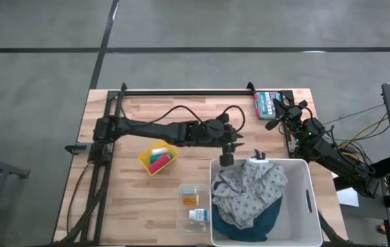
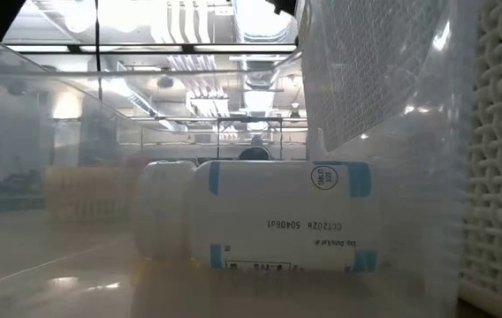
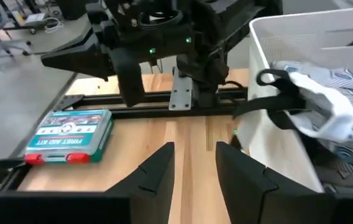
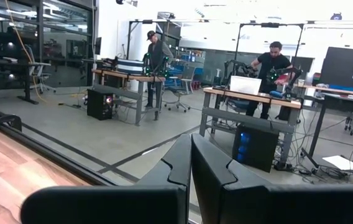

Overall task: Pick & Place Medicine items
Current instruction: Put the light blue patient gown into the white laundry bin, then return to Home Position

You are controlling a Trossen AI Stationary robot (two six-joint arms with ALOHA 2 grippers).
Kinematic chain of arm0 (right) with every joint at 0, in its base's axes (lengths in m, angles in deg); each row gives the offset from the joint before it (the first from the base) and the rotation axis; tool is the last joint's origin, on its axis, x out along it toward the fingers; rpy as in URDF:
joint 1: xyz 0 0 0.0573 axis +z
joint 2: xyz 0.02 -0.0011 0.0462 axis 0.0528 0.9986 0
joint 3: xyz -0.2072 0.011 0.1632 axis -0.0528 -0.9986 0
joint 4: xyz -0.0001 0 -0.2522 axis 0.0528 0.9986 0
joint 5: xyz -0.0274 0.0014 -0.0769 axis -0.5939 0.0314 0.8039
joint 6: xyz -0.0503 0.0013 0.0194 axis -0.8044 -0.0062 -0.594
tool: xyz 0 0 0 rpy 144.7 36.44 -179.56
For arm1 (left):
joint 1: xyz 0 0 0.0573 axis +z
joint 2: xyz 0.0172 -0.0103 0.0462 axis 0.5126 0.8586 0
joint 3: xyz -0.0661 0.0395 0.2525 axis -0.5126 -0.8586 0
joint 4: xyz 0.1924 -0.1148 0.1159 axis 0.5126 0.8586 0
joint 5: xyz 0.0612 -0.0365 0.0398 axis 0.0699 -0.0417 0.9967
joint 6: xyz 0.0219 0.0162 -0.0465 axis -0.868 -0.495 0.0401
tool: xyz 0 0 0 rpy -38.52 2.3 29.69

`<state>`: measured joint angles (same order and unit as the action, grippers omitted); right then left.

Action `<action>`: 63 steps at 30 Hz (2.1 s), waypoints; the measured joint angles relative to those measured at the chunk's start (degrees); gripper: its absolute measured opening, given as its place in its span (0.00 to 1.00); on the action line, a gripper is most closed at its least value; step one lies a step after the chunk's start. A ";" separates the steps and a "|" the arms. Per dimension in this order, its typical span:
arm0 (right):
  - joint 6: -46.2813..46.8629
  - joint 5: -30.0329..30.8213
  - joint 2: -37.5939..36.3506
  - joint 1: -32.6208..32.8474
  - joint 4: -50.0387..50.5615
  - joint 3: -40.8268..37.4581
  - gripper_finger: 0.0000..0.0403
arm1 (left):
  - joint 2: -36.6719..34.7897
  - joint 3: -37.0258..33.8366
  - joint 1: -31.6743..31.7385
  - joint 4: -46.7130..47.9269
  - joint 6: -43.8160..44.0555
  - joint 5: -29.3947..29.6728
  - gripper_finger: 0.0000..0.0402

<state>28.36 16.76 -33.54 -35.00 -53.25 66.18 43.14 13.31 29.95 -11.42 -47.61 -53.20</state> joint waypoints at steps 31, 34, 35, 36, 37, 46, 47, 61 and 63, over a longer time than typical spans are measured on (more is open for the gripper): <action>0.00 0.00 0.02 -0.02 0.00 0.00 0.02 | 4.47 -0.01 -1.69 -9.09 3.97 -10.65 0.29; 0.00 0.00 0.02 0.01 0.00 0.00 0.02 | 4.47 -0.02 -2.13 -10.68 3.97 -11.28 0.29; 0.00 0.00 0.02 0.00 0.00 0.00 0.02 | 4.47 0.00 -2.29 -10.68 3.99 -11.67 0.29; 0.00 0.00 0.02 -0.01 0.00 0.00 0.02 | 4.47 -0.02 -2.45 -10.66 3.99 -12.10 0.29; 0.00 0.00 0.02 0.00 0.00 0.00 0.02 | 4.47 -0.02 -2.62 -10.55 3.99 -12.49 0.29; 0.00 0.00 0.02 0.01 0.00 0.00 0.02 | 4.15 0.00 -5.40 -10.57 5.72 -13.41 0.29; 0.00 0.00 0.02 0.00 0.00 0.00 0.02 | 4.12 0.00 -5.77 -10.73 5.72 -13.43 0.29; 0.00 0.00 0.02 0.00 0.00 0.00 0.02 | 3.97 -0.02 -11.73 -11.34 6.59 -13.29 0.29; 0.00 0.00 0.02 -0.02 0.00 0.00 0.02 | 3.97 0.00 -12.38 -11.34 6.59 -13.32 0.29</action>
<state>28.36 16.76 -33.52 -35.02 -53.25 66.18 47.11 13.31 17.56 -22.76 -41.02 -66.52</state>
